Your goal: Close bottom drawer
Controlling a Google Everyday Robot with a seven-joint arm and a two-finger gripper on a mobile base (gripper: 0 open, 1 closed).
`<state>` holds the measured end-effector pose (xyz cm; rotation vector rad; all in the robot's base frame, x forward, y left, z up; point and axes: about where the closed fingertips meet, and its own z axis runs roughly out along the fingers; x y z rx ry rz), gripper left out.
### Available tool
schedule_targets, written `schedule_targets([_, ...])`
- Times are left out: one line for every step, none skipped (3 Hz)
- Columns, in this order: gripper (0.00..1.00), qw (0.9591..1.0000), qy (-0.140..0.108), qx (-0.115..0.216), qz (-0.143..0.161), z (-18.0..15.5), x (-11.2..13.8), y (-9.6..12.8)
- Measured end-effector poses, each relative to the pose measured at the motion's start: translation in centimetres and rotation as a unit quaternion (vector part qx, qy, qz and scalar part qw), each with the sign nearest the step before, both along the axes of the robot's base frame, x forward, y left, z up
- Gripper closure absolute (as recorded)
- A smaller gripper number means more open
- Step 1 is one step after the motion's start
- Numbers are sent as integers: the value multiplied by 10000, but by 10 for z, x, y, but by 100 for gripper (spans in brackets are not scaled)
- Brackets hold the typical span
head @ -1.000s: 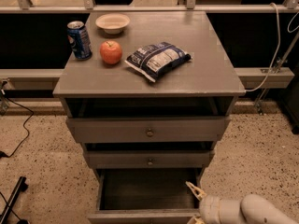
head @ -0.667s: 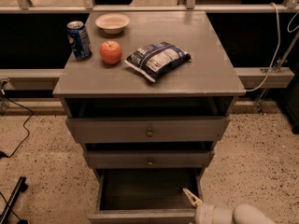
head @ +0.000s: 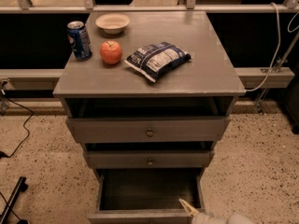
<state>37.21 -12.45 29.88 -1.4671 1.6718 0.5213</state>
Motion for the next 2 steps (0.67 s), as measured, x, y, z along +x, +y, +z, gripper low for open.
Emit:
schedule_targets([8, 9999, 105, -15, 122, -31, -10, 5])
schedule_targets([26, 9994, 322, -12, 157, -64, -16, 13])
